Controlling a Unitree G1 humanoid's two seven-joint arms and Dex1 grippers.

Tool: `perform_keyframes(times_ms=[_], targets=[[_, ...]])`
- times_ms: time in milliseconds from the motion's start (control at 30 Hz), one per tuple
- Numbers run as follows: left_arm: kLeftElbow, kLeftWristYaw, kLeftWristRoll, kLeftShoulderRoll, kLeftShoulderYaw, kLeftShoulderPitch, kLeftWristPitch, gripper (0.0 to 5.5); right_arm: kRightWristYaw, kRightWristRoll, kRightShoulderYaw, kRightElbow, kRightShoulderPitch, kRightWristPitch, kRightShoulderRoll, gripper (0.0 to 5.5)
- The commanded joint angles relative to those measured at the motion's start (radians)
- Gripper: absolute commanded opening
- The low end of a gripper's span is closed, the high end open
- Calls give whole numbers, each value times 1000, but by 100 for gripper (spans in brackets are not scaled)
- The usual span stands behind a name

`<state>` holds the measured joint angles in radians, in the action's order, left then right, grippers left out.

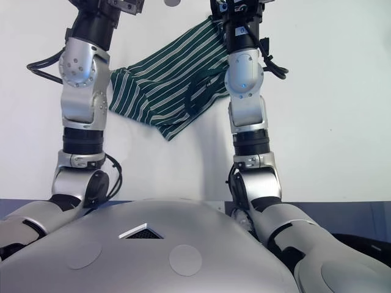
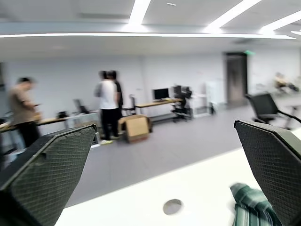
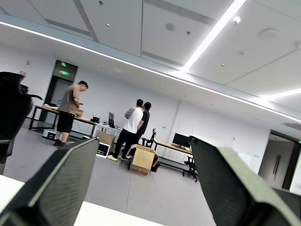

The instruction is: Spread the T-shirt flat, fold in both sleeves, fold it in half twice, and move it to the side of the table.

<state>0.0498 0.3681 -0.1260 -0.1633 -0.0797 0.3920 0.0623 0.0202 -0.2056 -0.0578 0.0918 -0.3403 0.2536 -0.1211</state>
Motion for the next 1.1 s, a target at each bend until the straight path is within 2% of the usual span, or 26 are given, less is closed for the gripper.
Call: perform_keyframes(times_ms=[33, 100, 167, 233, 300, 433, 567, 900, 1100], targets=[[200, 251, -49, -187, -122, -128, 161, 537, -139, 42, 41, -89, 123, -33, -138, 358], [323, 291, -40, -248, -192, -231, 248, 537, -182, 53, 92, -102, 178, -50, -213, 358], [384, 261, 6, -250, -259, -289, 324, 537, -182, 55, 137, -106, 216, -76, -252, 358], [370, 174, 65, -200, -305, -307, 382, 537, -154, 47, 170, -101, 230, -98, -260, 358], [355, 154, 118, -197, -362, -323, 387, 537, -142, 41, 174, -107, 231, -109, -255, 358], [339, 186, 196, -260, -450, -367, 364, 537, -141, 40, 161, -134, 259, -113, -243, 358], [315, 189, 239, -283, -470, -368, 321, 537, -131, 37, 154, -146, 271, -119, -228, 358], [212, 120, 348, -277, -432, -348, 198, 537, -116, 39, 143, -153, 262, -134, -204, 358], [217, 165, 340, -276, -444, -366, 121, 435, -113, 38, 143, -151, 260, -133, -204, 358]])
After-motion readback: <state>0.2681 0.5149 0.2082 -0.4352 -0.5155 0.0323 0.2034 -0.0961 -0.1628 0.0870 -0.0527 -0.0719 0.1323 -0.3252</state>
